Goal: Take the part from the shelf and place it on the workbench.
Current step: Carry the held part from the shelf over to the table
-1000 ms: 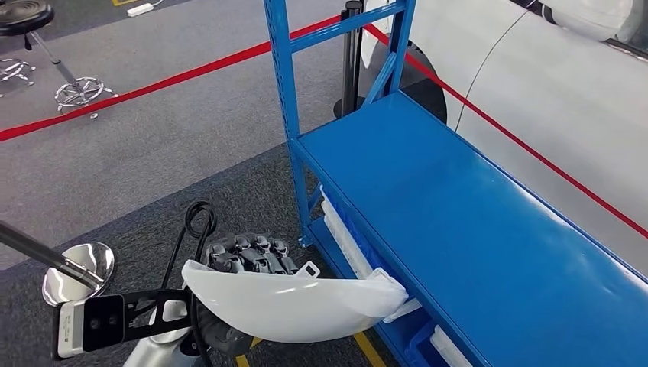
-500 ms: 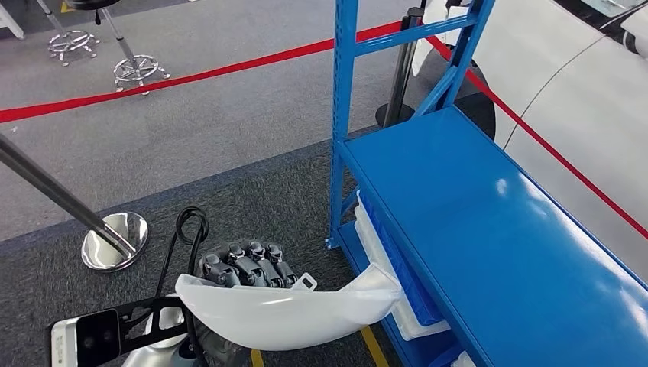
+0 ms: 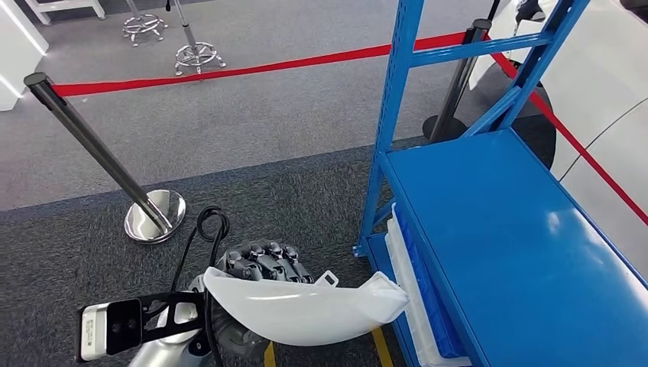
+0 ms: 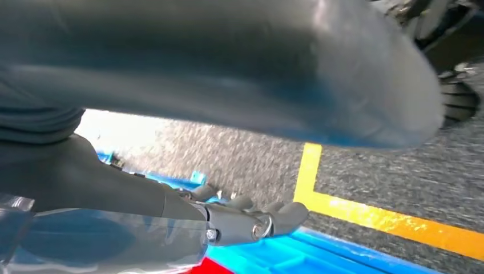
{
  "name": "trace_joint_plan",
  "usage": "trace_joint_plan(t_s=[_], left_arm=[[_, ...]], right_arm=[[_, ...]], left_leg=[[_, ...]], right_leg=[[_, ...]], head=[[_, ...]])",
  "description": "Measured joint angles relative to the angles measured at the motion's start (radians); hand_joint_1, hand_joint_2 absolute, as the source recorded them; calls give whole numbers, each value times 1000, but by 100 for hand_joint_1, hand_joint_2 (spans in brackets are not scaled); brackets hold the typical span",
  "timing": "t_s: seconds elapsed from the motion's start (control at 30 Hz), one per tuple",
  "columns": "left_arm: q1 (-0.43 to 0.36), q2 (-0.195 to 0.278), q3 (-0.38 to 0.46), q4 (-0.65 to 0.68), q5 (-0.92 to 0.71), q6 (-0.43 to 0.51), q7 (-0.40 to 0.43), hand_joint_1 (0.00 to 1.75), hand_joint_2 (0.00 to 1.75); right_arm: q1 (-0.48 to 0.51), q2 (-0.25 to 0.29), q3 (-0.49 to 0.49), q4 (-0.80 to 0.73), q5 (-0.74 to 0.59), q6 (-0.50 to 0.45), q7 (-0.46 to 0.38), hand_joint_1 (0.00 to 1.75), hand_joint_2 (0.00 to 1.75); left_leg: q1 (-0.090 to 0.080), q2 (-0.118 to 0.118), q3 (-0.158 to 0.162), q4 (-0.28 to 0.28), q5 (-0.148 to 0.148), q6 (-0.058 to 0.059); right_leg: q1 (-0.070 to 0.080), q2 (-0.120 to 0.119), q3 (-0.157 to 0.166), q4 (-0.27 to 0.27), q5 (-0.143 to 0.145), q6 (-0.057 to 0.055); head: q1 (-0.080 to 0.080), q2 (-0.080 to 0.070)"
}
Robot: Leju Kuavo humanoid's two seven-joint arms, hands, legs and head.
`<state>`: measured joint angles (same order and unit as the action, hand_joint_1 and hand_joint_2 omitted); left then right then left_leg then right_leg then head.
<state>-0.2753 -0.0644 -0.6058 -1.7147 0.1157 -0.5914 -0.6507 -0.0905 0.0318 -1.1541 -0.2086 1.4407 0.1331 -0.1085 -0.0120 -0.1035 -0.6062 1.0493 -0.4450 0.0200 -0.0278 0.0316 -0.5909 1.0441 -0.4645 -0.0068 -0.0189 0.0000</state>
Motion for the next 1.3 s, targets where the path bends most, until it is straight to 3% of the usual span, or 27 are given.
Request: trace_joint_plan(t_s=[0.07,0.1,0.17,0.2,0.23,0.3,0.37,0.4,0.47,0.53,0.6,0.67,0.7,0.73,0.8,0.83,0.9,0.97,1.0,1.07,1.1,1.17,1.2,1.23,1.3], left_arm=[[-4,0,0,0,0,0,1,175,175],[-6,0,0,1,0,0,1,175,175],[-6,0,0,3,0,0,1,175,175],[-6,0,0,5,0,0,1,175,175],[-6,0,0,6,0,0,1,175,175],[-8,0,0,6,0,0,1,175,175],[-11,0,0,6,0,0,1,175,175],[-12,0,0,6,0,0,1,175,175],[-12,0,0,6,1,0,1,175,175],[-13,-1,0,6,1,0,1,175,175],[-16,-3,-2,7,1,-1,1,175,175],[-15,-4,-3,9,0,-1,1,175,175],[-14,-4,-3,10,0,-1,1,175,175],[-13,-4,-3,10,0,-1,1,175,175],[-12,-4,-4,11,0,-1,1,175,175],[-12,-5,-4,11,0,-1,1,175,175],[-12,-5,-4,11,0,-1,2,175,175],[-12,-5,-4,11,0,-1,2,175,175],[-12,-5,-4,11,0,-1,2,175,175],[-14,-5,-4,11,0,-1,1,175,175],[-14,-5,-4,11,0,-1,1,175,175],[-13,-4,-4,11,0,-1,1,175,175],[-12,-3,-4,11,0,-1,1,175,175],[-11,-3,-4,12,2,-1,2,175,175],[-12,-2,-4,13,16,-4,12,175,175]], right_arm=[[2,2,1,0,0,0,0,0,0],[3,2,1,0,0,0,0,0,0],[5,2,2,0,0,0,0,0,0],[5,2,2,0,0,-1,0,0,0],[5,2,2,0,0,-1,0,0,0],[3,4,4,0,0,0,0,0,0],[3,7,5,0,0,0,0,0,0],[2,8,6,0,0,0,0,0,0],[-2,9,6,0,0,0,0,0,0],[-5,8,6,0,0,0,0,0,0],[-3,7,7,0,0,0,-1,0,0],[0,7,7,0,0,0,-1,0,0],[2,7,7,0,1,0,-1,0,0],[3,7,7,0,1,0,-1,0,0],[5,5,7,0,1,0,-1,0,0],[5,5,7,0,1,0,-1,0,0],[3,4,7,0,0,0,-1,0,0],[-2,4,7,0,0,0,-1,0,0],[-2,5,7,0,0,0,-1,0,0],[0,6,7,0,0,0,-1,0,0],[2,6,7,0,0,0,-1,0,0],[4,6,7,0,0,-1,-1,0,0],[5,6,7,0,0,-1,-1,0,0],[5,6,7,0,1,-1,-1,0,0],[4,6,7,0,3,-1,-2,0,0]], left_leg=[[2,53,-38,82,-45,-9],[3,78,-73,149,-78,-13],[7,96,-137,264,-117,-14],[7,98,-146,276,-110,-12],[6,100,-133,246,-85,-7],[-5,131,-61,106,-19,11],[-18,166,-10,2,9,27],[-24,172,-5,-14,7,32],[-22,148,1,-27,13,39],[-14,124,19,-51,26,47],[-9,103,29,-63,33,53],[-9,78,30,-61,32,55],[-9,63,31,-59,30,54],[-8,48,32,-56,27,52],[-5,19,35,-46,19,44],[-5,8,34,-38,13,39],[-5,-9,26,-28,4,28],[-3,-22,20,-27,1,17],[-3,-11,19,-20,-4,12],[-2,40,-6,40,-39,1],[0,69,-35,99,-70,-4],[8,93,-109,233,-126,-11],[11,95,-130,266,-129,-13],[13,98,-131,259,-111,-14],[14,122,-73,136,-37,-10]], right_leg=[[3,-24,5,-2,-3,-11],[6,-36,7,-2,-5,-14],[12,-63,9,-2,-10,-17],[14,-76,10,-2,-12,-17],[17,-89,14,-2,-15,-17],[20,-112,24,-3,-21,-16],[22,-132,32,-6,-26,-10],[22,-142,34,-9,-28,-5],[21,-155,42,-15,-30,5],[18,-112,38,7,-47,14],[15,-49,-16,108,-97,21],[13,-33,-90,229,-137,27],[12,-32,-111,251,-129,30],[10,-31,-112,234,-101,33],[1,-9,-66,108,-18,37],[-1,9,-40,47,9,39],[-2,30,-16,-11,23,34],[2,13,-13,-15,20,21],[2,3,-9,-18,19,14],[2,-20,0,-25,18,0],[4,-32,3,-26,15,-5],[7,-57,7,-26,9,-8],[8,-71,9,-25,6,-7],[8,-84,12,-24,2,-5],[9,-107,24,-24,-6,0]], head=[[-6,0],[-8,0],[-8,0],[-8,0],[-8,0],[-8,0],[-8,0],[-8,0],[-8,0],[-5,0],[0,0],[3,0],[3,0],[3,0],[4,0],[4,0],[4,0],[3,0],[3,0],[-1,0],[-3,0],[-5,0],[-5,0],[-5,0],[-5,0]])
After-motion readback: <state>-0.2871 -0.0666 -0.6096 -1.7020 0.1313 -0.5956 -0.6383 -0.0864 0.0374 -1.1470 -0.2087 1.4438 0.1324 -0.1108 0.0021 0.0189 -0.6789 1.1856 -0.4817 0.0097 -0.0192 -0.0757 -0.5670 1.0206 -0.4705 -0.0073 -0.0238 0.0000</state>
